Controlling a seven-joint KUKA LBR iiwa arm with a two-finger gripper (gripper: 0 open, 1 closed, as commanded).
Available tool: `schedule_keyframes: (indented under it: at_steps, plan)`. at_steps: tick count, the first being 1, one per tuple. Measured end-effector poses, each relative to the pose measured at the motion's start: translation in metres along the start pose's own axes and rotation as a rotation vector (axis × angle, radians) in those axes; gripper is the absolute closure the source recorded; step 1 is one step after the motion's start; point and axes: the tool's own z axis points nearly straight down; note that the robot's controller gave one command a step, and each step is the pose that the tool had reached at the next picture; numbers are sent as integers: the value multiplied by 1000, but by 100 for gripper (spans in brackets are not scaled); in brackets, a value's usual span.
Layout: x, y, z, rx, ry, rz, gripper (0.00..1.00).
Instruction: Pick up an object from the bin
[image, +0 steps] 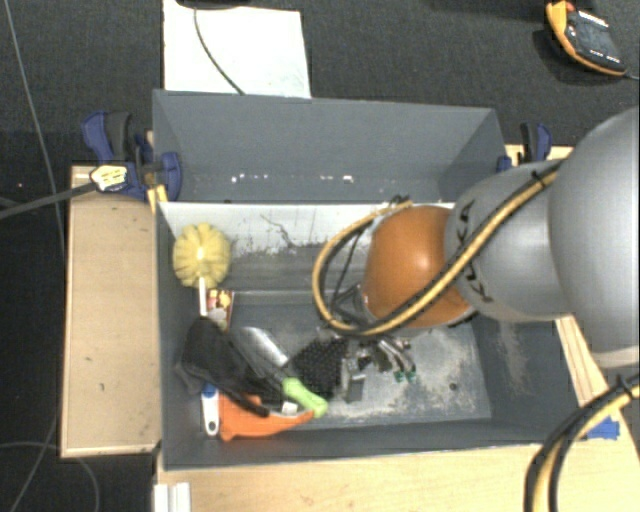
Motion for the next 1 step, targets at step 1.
schedule_keyframes:
  at_steps: [1]
  plan:
    - [0,0,0,0,0,0,100]
